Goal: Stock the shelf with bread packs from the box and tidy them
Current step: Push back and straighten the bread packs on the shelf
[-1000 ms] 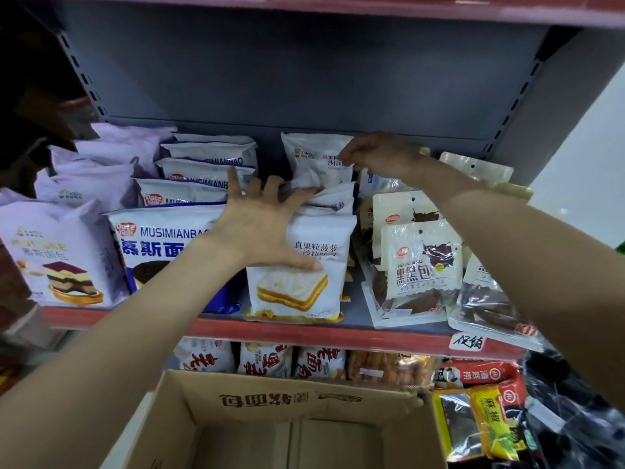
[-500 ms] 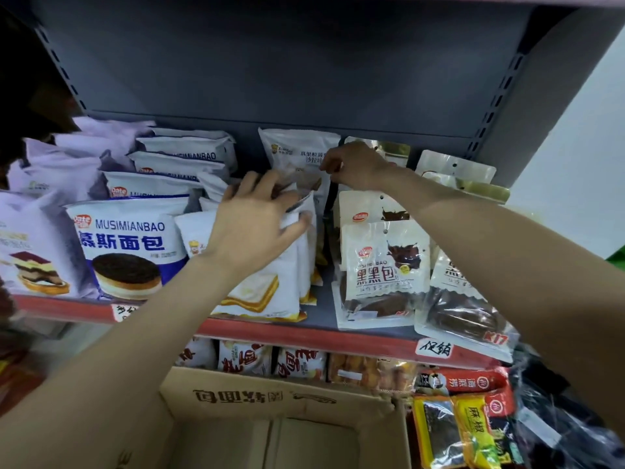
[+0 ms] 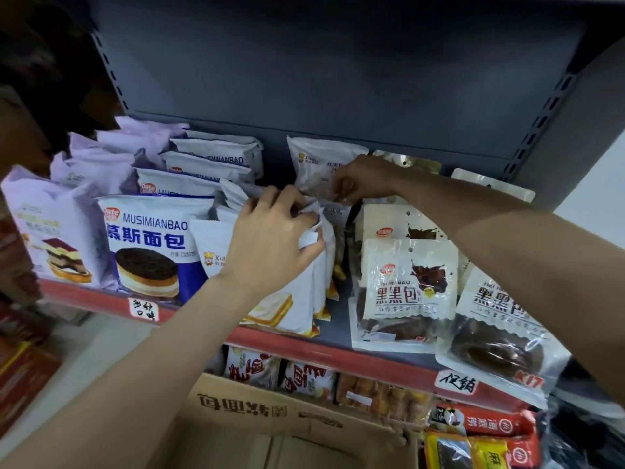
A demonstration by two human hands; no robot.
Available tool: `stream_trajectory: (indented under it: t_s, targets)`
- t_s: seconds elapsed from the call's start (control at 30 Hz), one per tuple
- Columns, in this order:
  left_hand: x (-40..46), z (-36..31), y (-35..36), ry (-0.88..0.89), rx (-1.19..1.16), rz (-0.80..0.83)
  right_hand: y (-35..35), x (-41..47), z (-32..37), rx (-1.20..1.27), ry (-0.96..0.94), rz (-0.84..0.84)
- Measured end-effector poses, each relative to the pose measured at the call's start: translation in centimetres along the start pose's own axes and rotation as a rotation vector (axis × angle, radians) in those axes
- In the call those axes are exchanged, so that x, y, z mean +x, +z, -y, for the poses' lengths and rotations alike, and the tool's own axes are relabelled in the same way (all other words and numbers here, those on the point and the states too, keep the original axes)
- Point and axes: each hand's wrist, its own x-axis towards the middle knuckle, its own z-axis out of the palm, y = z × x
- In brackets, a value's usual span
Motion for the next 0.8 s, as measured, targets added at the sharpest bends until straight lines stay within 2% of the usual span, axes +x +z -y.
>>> stream_trajectory:
  t_s: [0.27, 0.37, 0.57, 0.7, 0.8]
  targets:
    - [0.0, -0.2, 0.3, -0.006, -0.015, -0.010, 0.4, 0.9, -0.2, -0.340, -0.066, -0.023]
    - [-0.1, -0.2, 0.3, 0.001, -0.009, -0.023, 0.7, 0.9, -0.5, -0.352, -0.063, -0.061]
    - [0.0, -0.1, 0.6, 0.014, -0.006, -0.006, -2.4, -1.0, -0.2, 0.154, 0.100, -0.306]
    - [1.0, -0.2, 1.3, 0.019, -0.008, 0.065, -2.2, -1.7, 1.5, 0.646, 0.207, -0.300]
    - [2.3, 0.0, 2.4, 0.037, -0.026, 0.154, -1.2, -1.6, 2.6, 0.814, 0.304, -0.315]
